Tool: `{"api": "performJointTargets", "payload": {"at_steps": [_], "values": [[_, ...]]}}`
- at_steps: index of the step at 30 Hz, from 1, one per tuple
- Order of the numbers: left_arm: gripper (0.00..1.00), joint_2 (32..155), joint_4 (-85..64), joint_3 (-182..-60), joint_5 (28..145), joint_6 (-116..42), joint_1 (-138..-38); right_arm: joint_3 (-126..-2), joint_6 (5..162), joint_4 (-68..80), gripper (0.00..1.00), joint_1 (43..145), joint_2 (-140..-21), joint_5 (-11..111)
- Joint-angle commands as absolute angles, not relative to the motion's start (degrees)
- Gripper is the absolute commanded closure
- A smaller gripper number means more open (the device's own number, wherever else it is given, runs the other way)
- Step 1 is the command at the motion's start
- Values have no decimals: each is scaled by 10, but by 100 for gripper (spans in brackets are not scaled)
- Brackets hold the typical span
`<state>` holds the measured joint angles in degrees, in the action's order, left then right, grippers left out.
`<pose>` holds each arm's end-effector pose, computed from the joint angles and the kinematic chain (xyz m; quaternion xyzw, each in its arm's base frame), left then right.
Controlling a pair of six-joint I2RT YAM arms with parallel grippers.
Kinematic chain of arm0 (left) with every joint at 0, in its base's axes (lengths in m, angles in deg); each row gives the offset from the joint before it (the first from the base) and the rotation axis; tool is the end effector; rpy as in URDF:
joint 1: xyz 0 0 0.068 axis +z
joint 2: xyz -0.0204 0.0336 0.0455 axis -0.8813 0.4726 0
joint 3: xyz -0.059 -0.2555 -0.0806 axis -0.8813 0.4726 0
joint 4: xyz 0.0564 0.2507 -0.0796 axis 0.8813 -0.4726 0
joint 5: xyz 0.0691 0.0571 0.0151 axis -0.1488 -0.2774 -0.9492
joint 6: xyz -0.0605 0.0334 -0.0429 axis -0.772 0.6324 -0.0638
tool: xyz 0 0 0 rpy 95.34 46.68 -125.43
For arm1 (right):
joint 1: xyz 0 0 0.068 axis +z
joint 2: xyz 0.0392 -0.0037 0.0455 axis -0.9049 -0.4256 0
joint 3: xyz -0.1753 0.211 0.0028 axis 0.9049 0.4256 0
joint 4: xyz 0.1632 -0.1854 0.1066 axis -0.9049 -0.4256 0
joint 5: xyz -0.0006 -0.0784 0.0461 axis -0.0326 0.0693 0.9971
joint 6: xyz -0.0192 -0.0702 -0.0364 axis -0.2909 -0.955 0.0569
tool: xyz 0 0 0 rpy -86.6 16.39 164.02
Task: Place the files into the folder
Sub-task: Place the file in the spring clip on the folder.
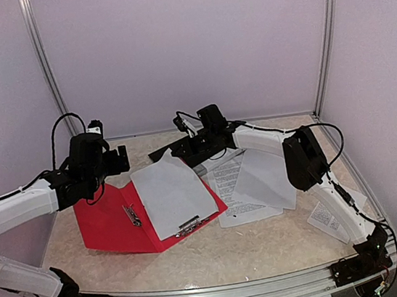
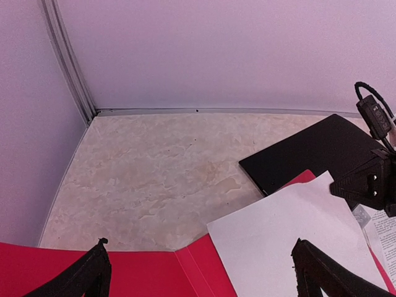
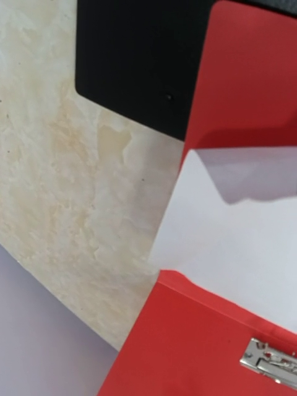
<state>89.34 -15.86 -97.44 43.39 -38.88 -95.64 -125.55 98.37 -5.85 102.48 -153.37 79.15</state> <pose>0.2810 -0.1398 0.2637 -0.0145 0.8248 0.0296 0.5645 0.4742 0.4198 0.1499 -0.2719 0.7881 0.4762 0.2798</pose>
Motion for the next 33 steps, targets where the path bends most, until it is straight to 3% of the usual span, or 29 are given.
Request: {"api": "performJointTargets", "payload": {"at_steps": [1, 9, 23, 29, 33], "values": [[1, 898, -165, -992, 436, -388, -961, -1271, 960, -80, 100, 1023, -1548, 795], [1, 899, -168, -993, 432, -387, -965, -1271, 952, -66, 100, 1022, -1545, 784], [1, 901, -171, -993, 422, -383, -967, -1270, 955, -58, 76, 1022, -1549, 784], [1, 906, -167, -994, 423, -379, -966, -1253, 929, -68, 55, 1022, -1526, 755], [1, 909, -168, -994, 421, -378, -967, -1253, 924, -67, 50, 1022, -1516, 747]]}}
